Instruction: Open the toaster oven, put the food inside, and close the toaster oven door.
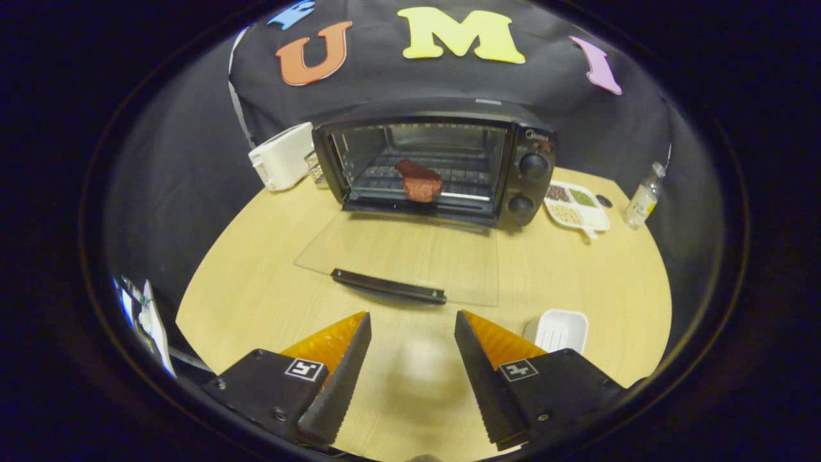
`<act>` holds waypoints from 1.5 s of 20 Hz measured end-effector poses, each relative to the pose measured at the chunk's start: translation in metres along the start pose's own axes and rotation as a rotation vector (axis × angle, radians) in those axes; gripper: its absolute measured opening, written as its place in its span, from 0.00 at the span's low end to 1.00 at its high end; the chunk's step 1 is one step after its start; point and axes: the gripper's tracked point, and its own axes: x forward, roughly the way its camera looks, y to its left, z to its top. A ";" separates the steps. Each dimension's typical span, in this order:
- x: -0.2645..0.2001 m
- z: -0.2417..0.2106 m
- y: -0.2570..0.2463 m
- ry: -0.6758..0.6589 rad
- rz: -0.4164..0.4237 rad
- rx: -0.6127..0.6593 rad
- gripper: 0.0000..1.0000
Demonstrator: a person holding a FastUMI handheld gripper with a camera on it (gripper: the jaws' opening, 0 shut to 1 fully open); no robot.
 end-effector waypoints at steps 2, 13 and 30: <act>0.009 -0.011 0.005 0.031 0.004 -0.004 0.85; 0.061 -0.022 0.012 0.112 -0.015 -0.008 0.85; 0.057 0.017 0.008 0.061 -0.028 -0.004 0.85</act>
